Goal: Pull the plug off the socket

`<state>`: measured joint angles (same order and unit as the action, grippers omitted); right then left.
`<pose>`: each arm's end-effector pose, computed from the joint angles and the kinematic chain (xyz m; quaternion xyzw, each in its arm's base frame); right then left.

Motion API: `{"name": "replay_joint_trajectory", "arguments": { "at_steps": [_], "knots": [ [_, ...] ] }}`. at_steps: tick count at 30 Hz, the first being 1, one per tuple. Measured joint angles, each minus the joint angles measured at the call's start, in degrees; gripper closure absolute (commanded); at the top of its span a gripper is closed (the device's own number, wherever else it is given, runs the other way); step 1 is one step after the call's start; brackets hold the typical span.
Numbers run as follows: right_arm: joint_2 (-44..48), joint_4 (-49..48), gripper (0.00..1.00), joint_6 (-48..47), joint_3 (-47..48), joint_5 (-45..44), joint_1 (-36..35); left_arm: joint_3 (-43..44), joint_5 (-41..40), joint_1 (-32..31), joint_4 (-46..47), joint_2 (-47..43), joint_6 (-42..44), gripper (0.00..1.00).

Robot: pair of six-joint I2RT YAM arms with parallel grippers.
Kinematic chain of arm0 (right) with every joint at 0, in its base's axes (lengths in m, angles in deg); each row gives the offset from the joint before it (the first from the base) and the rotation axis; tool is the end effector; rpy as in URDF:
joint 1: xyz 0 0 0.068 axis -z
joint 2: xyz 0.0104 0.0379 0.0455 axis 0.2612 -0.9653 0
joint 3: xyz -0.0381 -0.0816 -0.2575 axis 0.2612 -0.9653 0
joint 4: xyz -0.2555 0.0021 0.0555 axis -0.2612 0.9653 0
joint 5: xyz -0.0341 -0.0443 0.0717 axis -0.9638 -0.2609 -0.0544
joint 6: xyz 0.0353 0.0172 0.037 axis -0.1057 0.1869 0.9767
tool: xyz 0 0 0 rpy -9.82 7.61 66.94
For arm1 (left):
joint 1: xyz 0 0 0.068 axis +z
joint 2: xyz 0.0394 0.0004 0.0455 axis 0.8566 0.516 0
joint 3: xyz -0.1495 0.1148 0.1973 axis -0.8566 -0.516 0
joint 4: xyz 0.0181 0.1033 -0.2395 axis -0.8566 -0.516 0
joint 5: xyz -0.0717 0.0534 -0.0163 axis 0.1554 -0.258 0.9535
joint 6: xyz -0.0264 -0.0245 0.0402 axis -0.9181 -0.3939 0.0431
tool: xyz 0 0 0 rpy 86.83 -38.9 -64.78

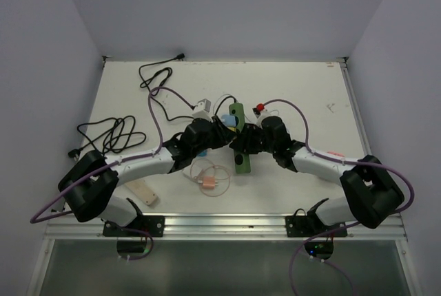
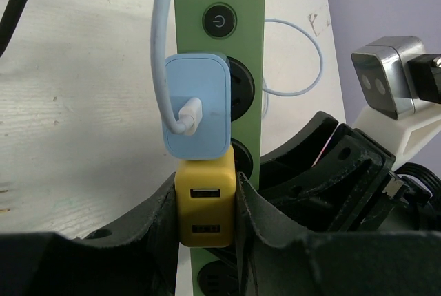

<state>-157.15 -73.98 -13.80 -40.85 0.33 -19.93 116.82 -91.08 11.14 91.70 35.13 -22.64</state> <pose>0.2279 0.1692 0.1886 -0.0235 0.8662 0.3699 0.3352 0.2160 -0.2295 0.2182 -0.1062 0.8310 -0.3856 0.3867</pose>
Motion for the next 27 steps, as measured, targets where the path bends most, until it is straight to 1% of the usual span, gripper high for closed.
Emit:
{"name": "replay_joint_trajectory", "arguments": {
  "at_steps": [10,18,24,25,27],
  "knots": [
    [1.9,0.4,1.00,0.0,0.7,-1.1,-1.0,-1.2,-1.5,-0.3,-2.2,-5.2,0.5,1.00],
    [2.1,-1.4,1.00,0.0,1.4,3.5,-1.0,-2.8,-3.2,-0.5,-6.5,-12.1,0.4,1.00],
    [2.3,-1.4,1.00,0.0,2.1,5.4,-1.0,-2.7,-4.0,-0.7,-9.9,-15.2,-0.2,1.00],
    [2.3,-1.3,1.00,-0.2,2.1,5.2,-1.0,-2.7,-4.1,-0.7,-10.4,-15.8,-0.3,1.00],
    [2.1,2.1,1.00,-0.2,1.8,-1.5,0.5,-2.6,-5.2,-0.7,-13.1,-19.1,-0.3,1.00]
  ]
}}
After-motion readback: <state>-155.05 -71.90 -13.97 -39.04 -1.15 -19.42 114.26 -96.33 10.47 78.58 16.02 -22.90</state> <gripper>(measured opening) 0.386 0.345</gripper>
